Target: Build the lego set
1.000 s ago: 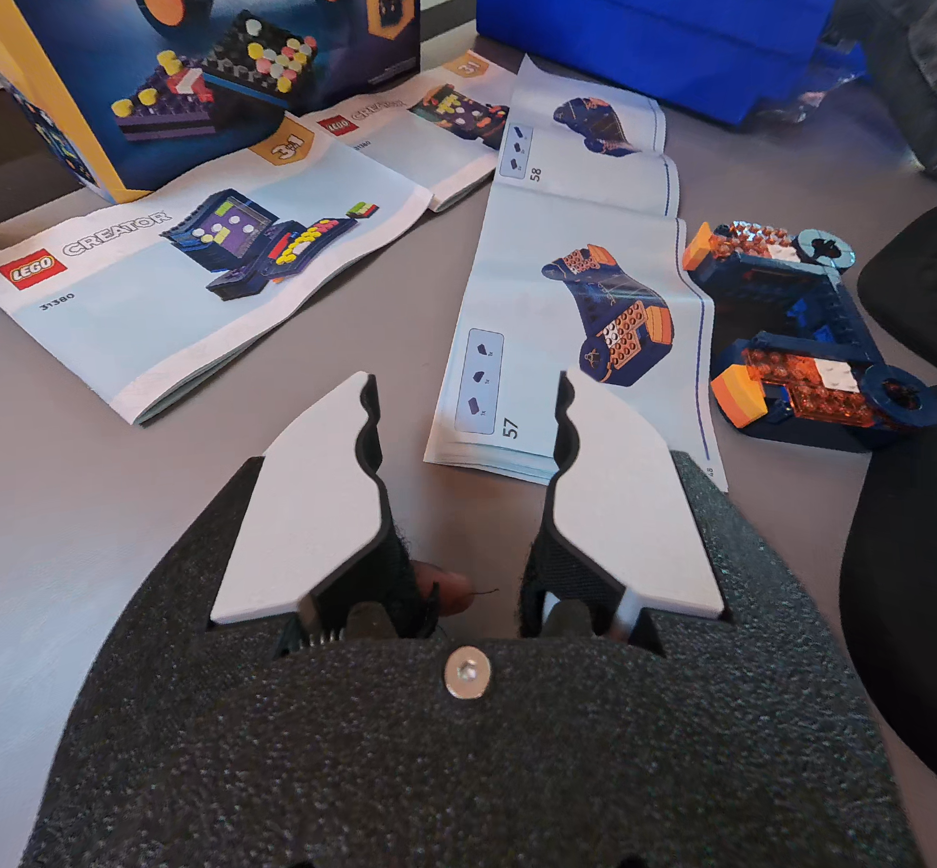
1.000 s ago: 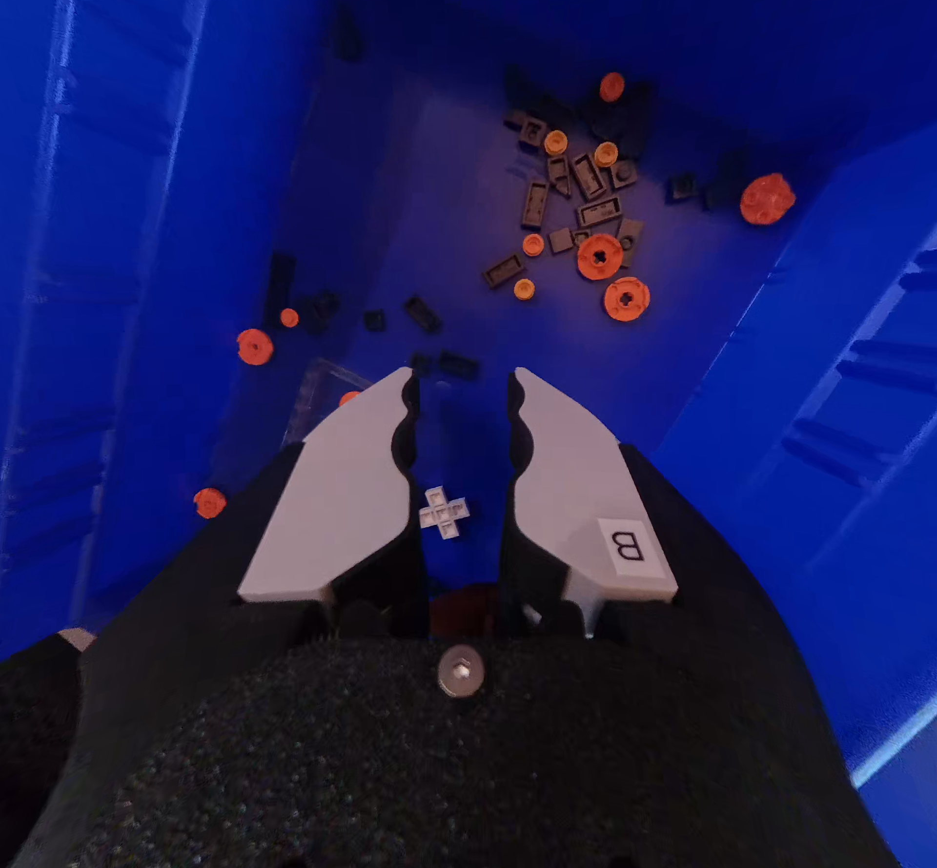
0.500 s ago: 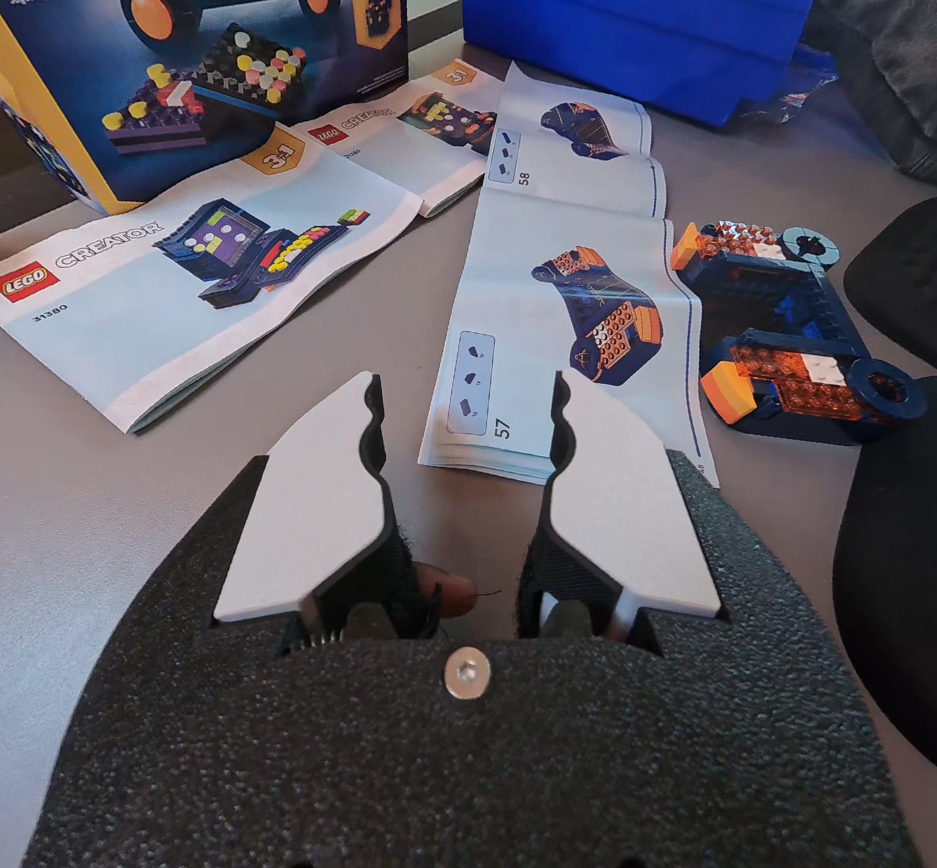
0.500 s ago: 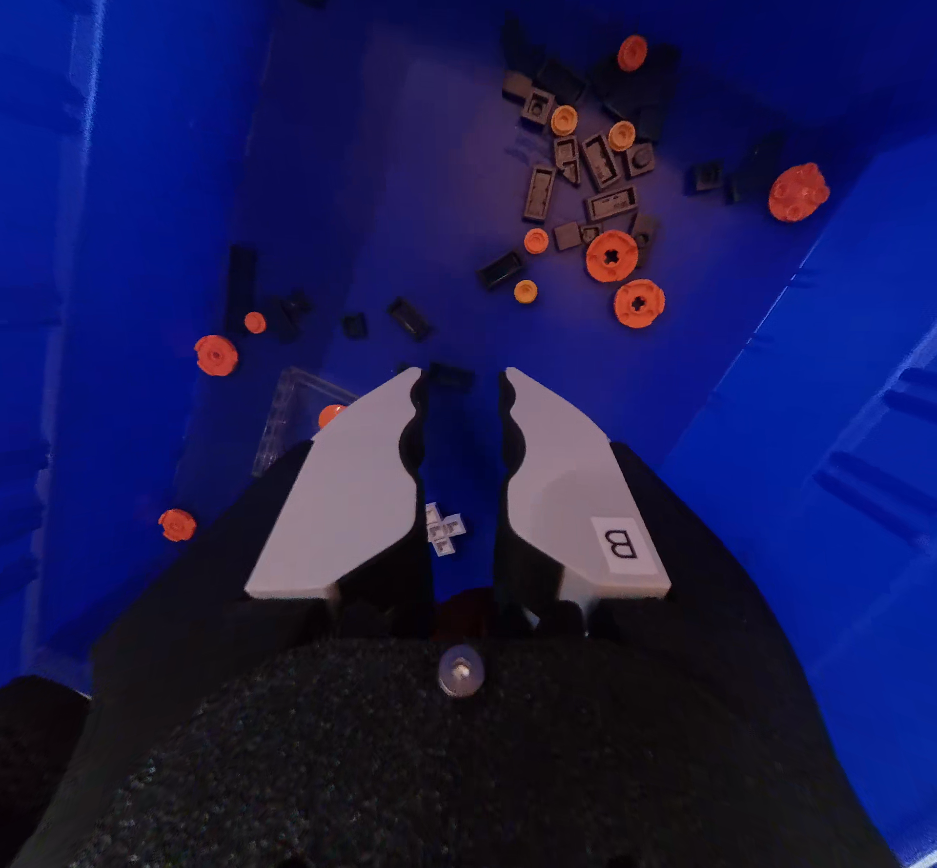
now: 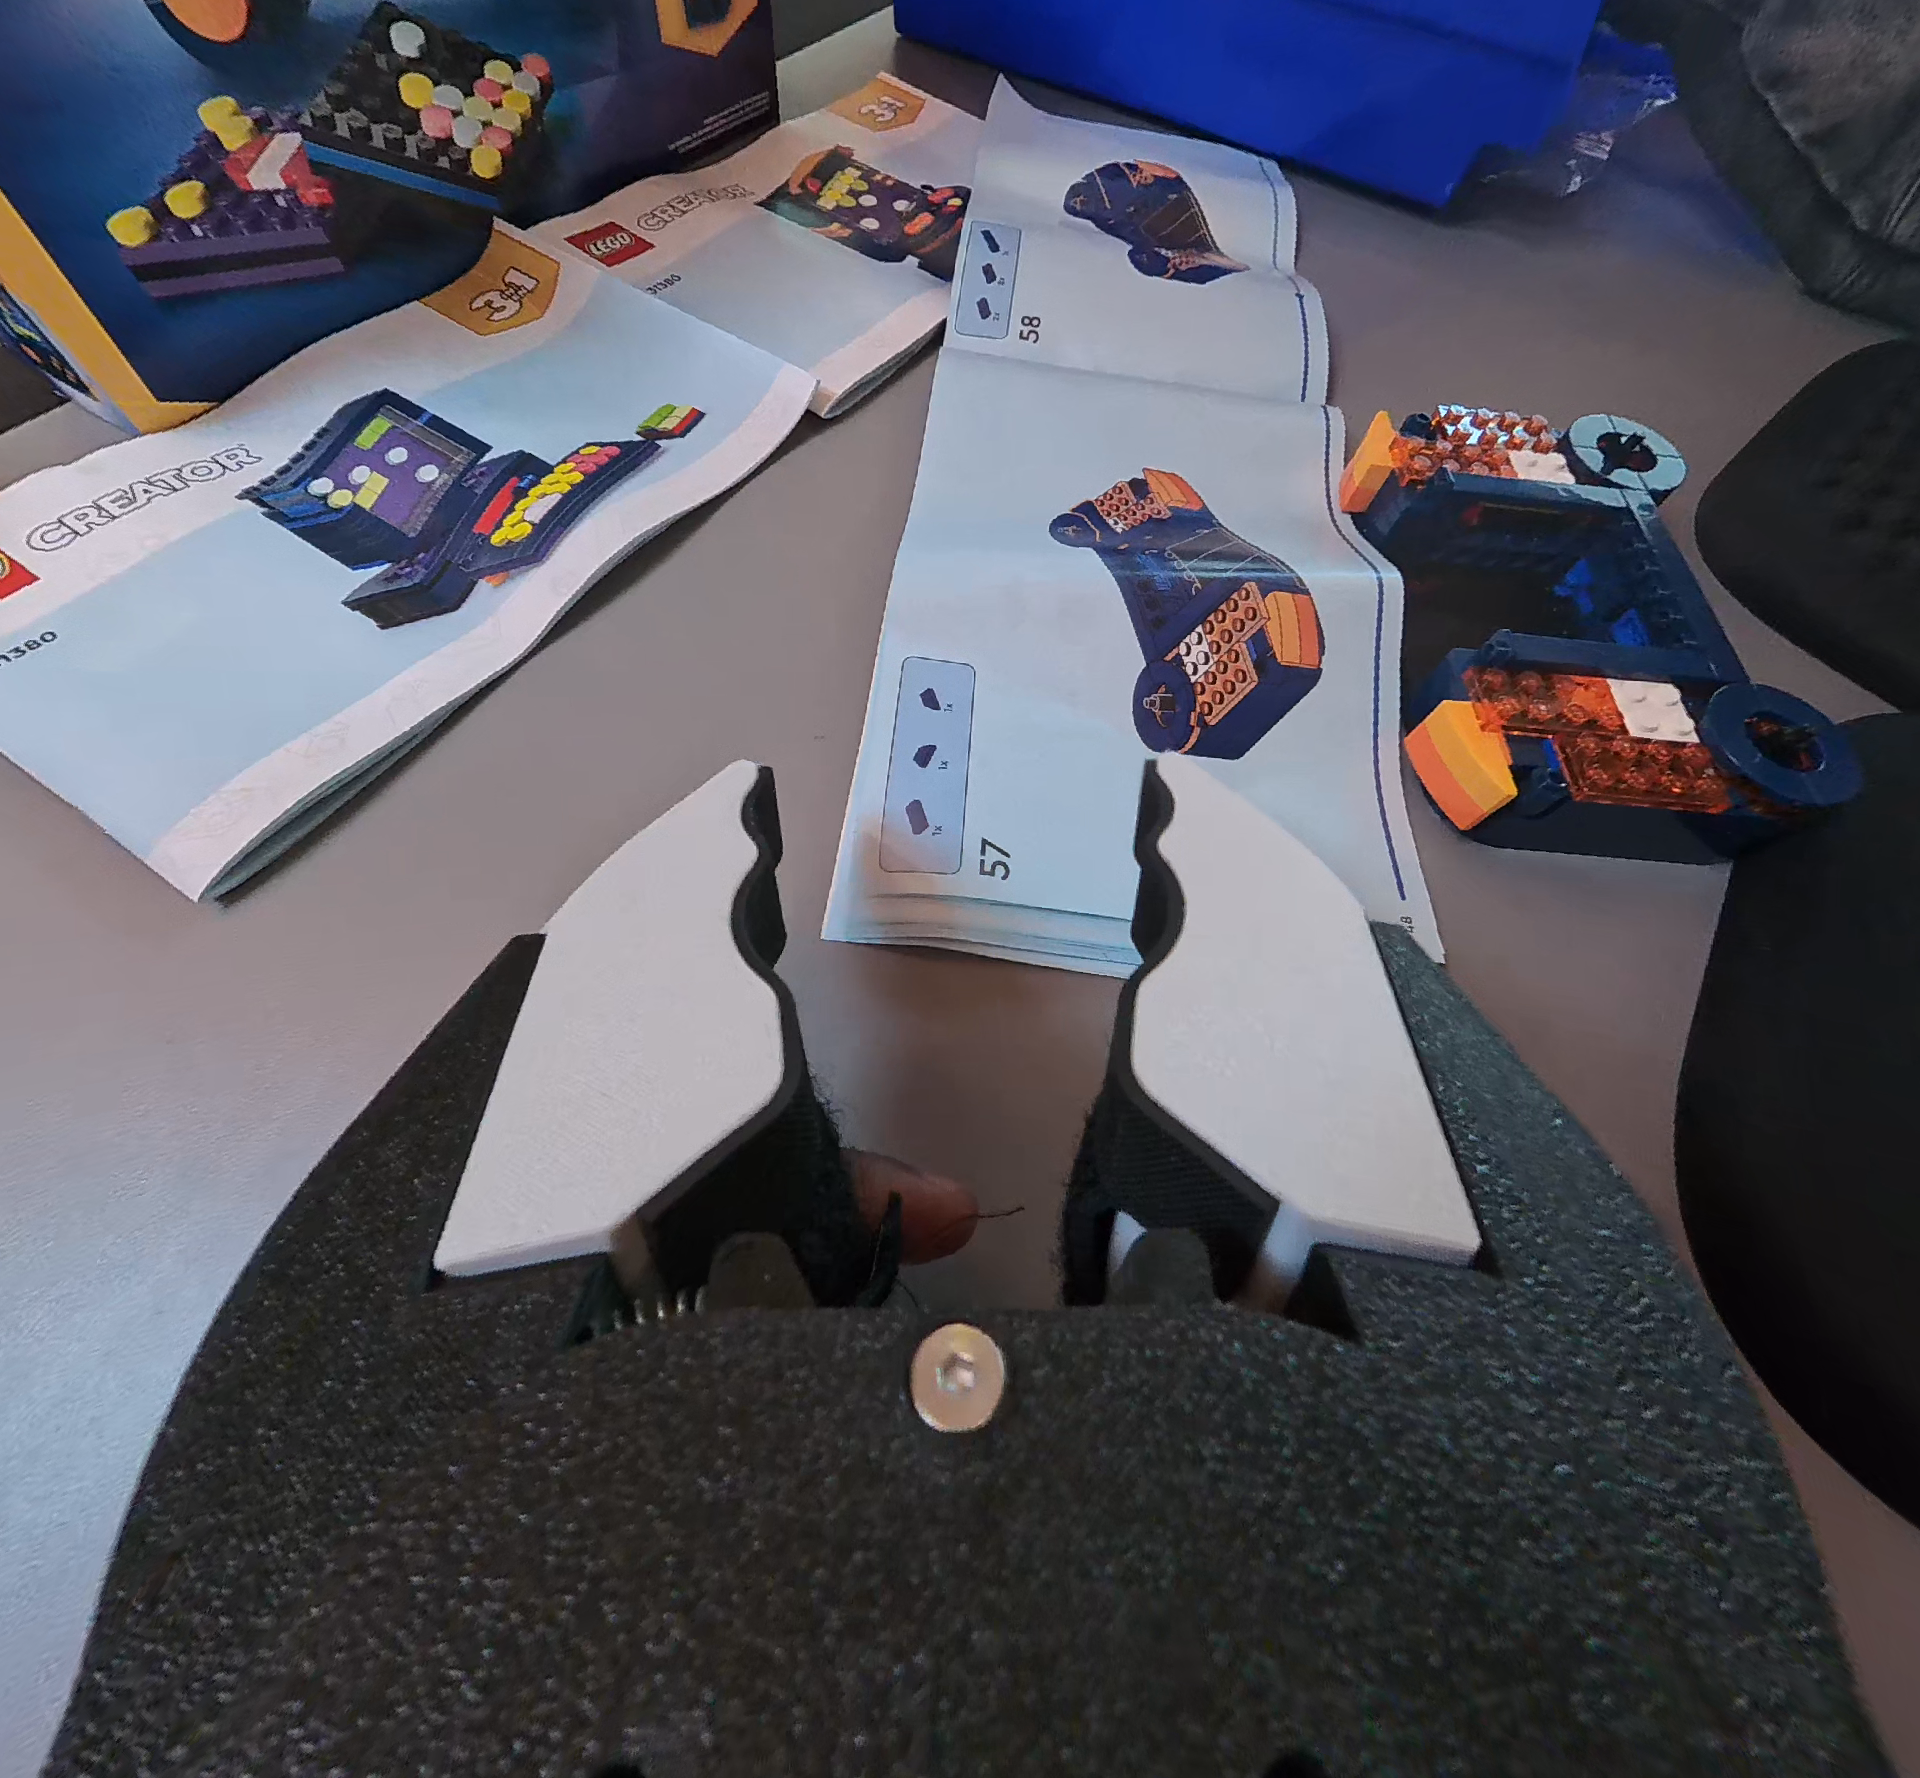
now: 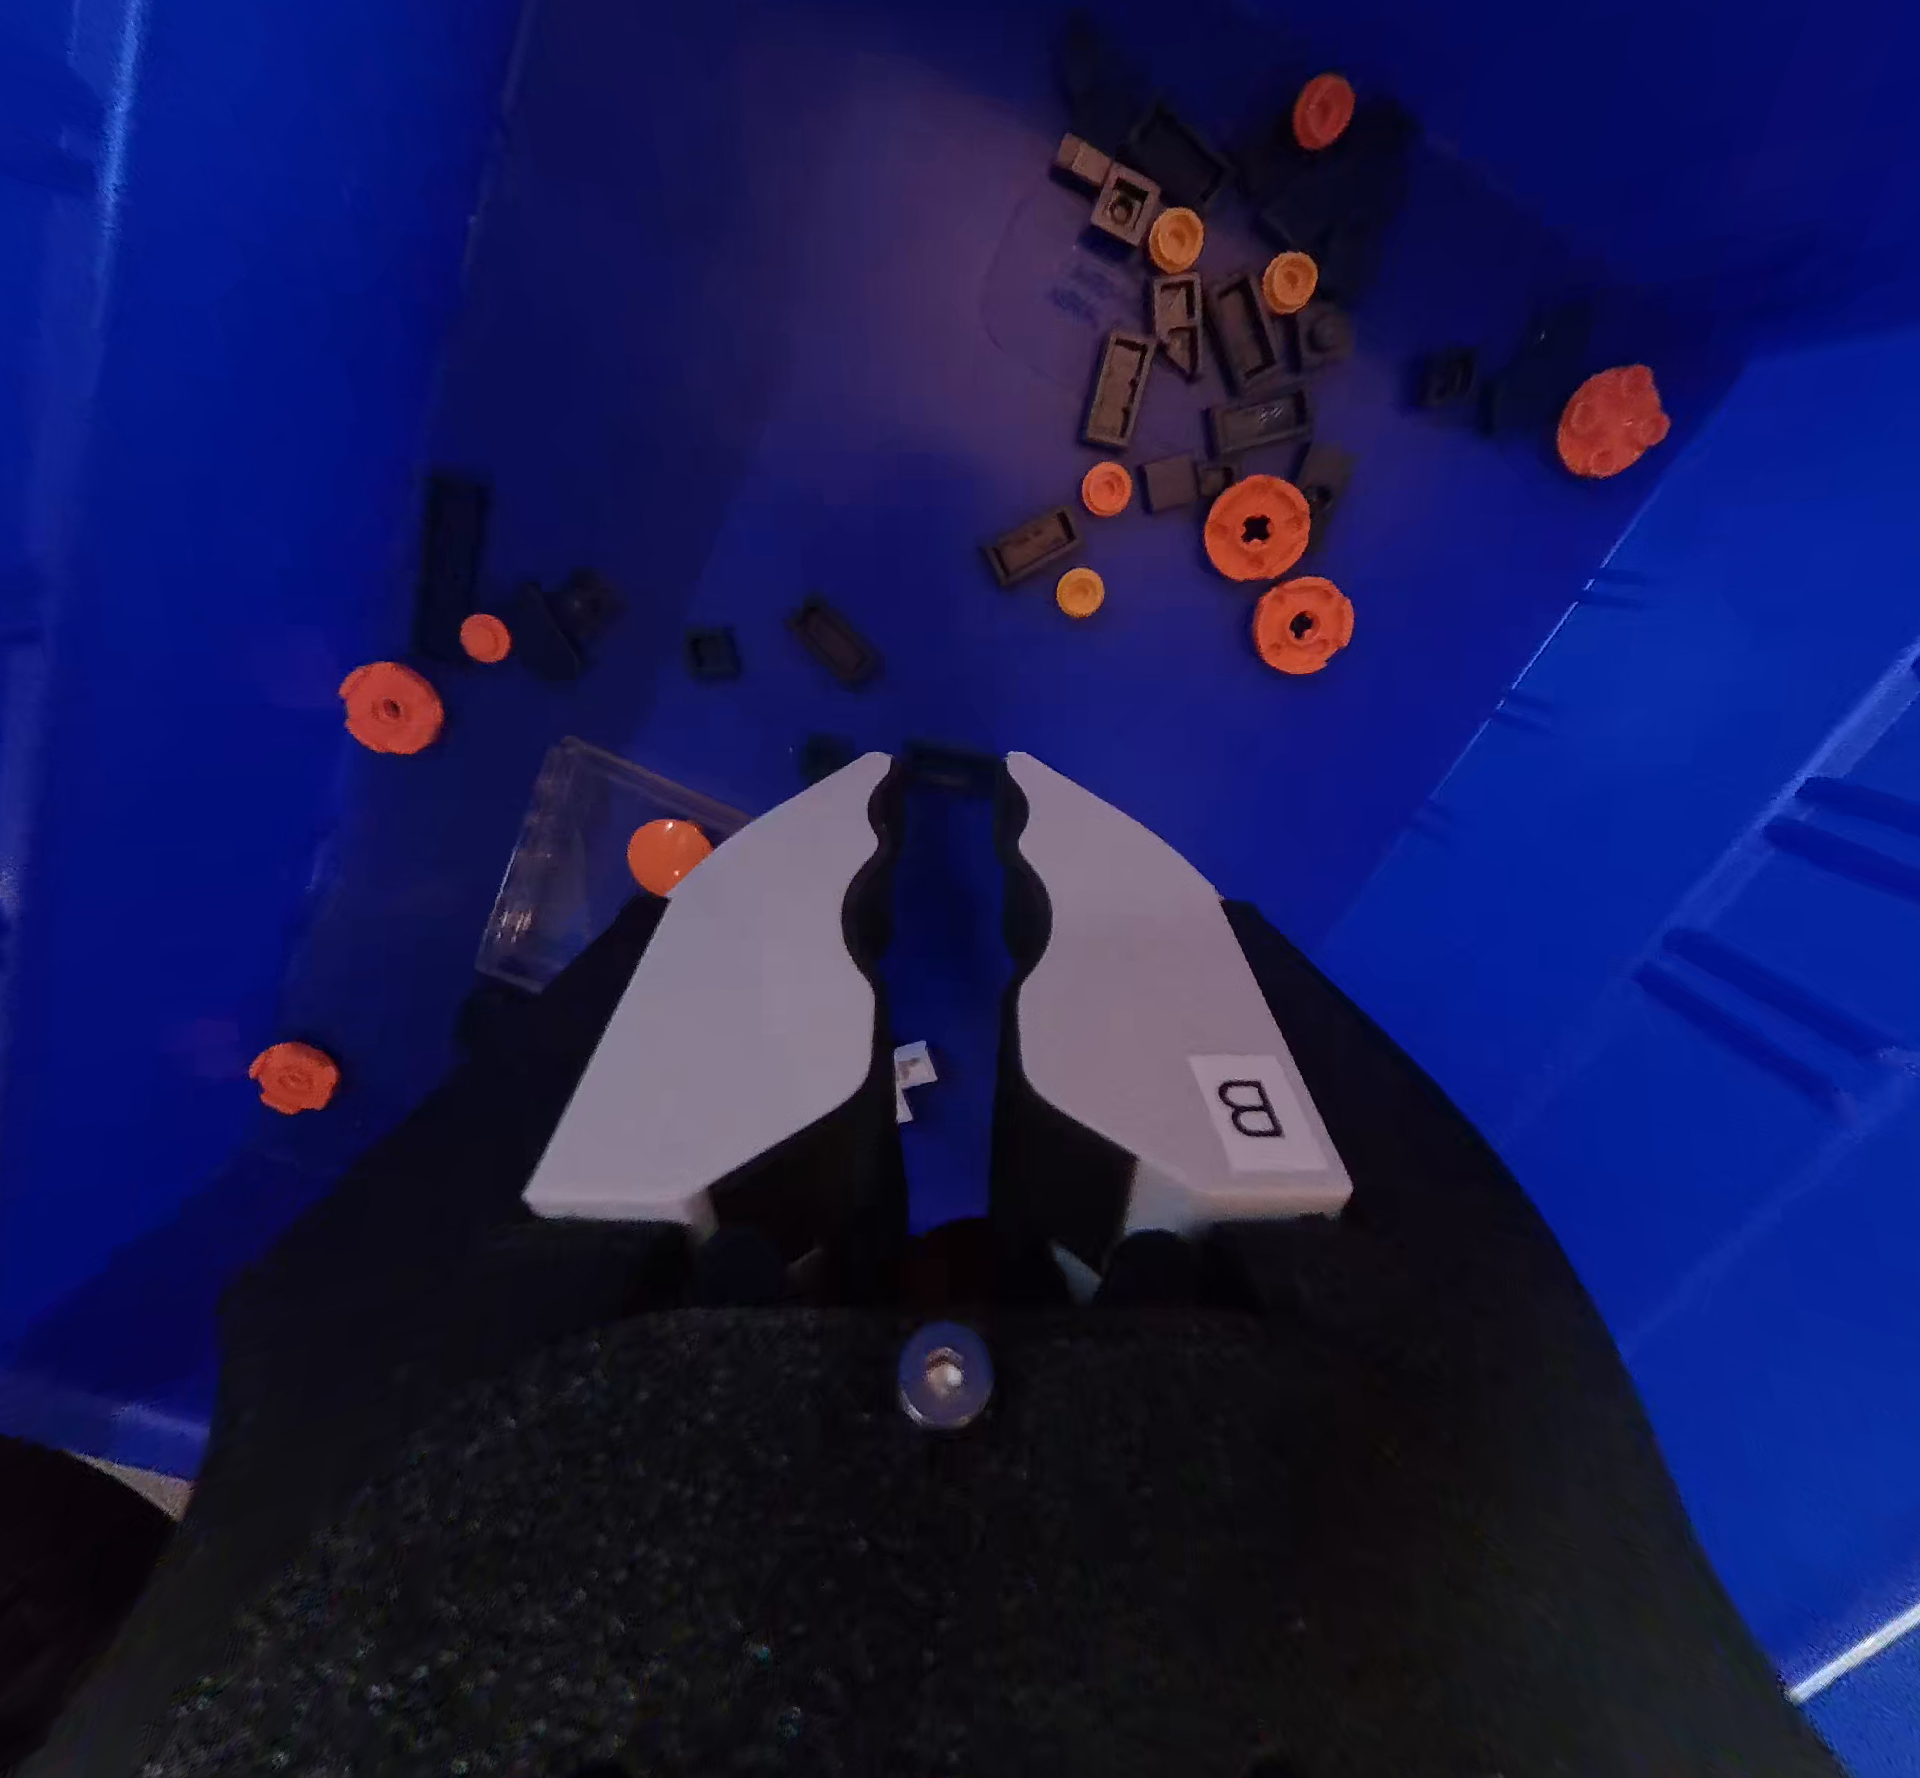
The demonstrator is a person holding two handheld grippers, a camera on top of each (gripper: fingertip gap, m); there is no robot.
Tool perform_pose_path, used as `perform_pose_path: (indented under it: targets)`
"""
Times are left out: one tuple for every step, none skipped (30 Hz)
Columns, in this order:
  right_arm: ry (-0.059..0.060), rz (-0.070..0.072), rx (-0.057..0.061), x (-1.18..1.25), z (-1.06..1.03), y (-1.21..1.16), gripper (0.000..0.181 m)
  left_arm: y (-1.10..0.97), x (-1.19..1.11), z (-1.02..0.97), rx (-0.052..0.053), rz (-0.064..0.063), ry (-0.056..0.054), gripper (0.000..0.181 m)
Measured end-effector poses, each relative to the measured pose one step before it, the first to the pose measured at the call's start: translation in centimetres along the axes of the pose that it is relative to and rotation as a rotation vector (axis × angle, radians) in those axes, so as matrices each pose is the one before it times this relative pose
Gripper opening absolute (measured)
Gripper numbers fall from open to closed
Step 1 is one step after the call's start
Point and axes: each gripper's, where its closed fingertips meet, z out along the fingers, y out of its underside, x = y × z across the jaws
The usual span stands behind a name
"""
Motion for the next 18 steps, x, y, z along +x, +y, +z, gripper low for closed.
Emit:
perform_pose_path:
  targets:
    - [-0.0046,-0.0007,-0.0068,0.024,-0.071,0.194,0.015,0.020,0.064,-0.002,-0.0016,0.0023,0.0024,0.066]
    - [-0.0022,0.0005,-0.0034,0.066,-0.124,0.181,0.015,0.024,0.054,-0.001,-0.0011,0.0014,0.0025,0.066]
    - [-0.0033,0.0009,0.0074,0.036,-0.239,0.029,0.015,0.000,0.021,0.006,-0.0002,0.0008,0.0006,0.066]
    - [-0.0032,0.0011,0.0136,0.017,-0.381,-0.053,0.015,-0.010,0.013,-0.010,0.0005,0.0003,0.0008,0.066]
    - [-0.0037,-0.0017,0.0199,-0.066,-0.551,-0.149,0.015,-0.015,0.012,-0.010,0.0009,-0.0003,0.0012,0.066]
    - [-0.0077,-0.0062,0.0279,-0.206,-0.707,-0.249,0.015,-0.009,-0.020,-0.004,0.0009,-0.0013,-0.0001,0.066]
    - [-0.0131,-0.0102,0.0340,-0.396,-0.866,-0.341,0.015,-0.008,-0.009,-0.002,0.0007,-0.0013,0.0000,0.066]
    - [-0.0148,-0.0159,0.0386,-0.539,-1.000,-0.435,0.015,-0.013,-0.007,-0.014,0.0008,-0.0008,0.0001,0.066]
    - [-0.0127,-0.0234,0.0434,-0.644,-1.098,-0.542,0.016,-0.009,-0.007,0.008,0.0004,-0.0007,0.0001,0.066]
    - [-0.0192,-0.0309,0.0497,-0.881,-1.166,-0.682,0.016,0.002,-0.001,0.001,-0.0005,-0.0005,0.0006,0.066]
    - [-0.0335,-0.0413,0.0618,-1.256,-1.207,-0.932,0.015,0.011,-0.002,0.009,-0.0005,-0.0001,0.0001,0.066]
    - [-0.0423,-0.0502,0.0712,-1.529,-1.160,-1.176,0.015,-0.003,0.004,0.010,-0.0002,0.0005,0.0001,0.066]
    - [-0.0479,-0.0539,0.0788,-1.706,-1.055,-1.418,0.016,-0.001,-0.006,0.003,0.0000,0.0010,-0.0007,0.066]
    - [-0.0572,-0.0492,0.0826,-1.849,-0.870,-1.585,0.016,-0.011,0.007,0.000,0.0003,0.0018,-0.0010,0.066]
    - [-0.0656,-0.0431,0.0808,-1.912,-0.617,-1.642,0.015,-0.011,0.010,-0.006,0.0007,0.0026,-0.0006,0.066]
    - [-0.0698,-0.0363,0.0740,-1.885,-0.354,-1.557,0.015,0.002,0.011,-0.006,0.0006,0.0026,-0.0014,0.066]
    - [-0.0688,-0.0278,0.0565,-1.777,-0.113,-1.290,0.015,-0.015,0.012,0.002,0.0008,0.0032,-0.0015,0.066]
    - [-0.0602,-0.0243,0.0409,-1.590,0.072,-1.028,0.015,-0.008,0.011,-0.010,0.0007,0.0031,-0.0012,0.066]
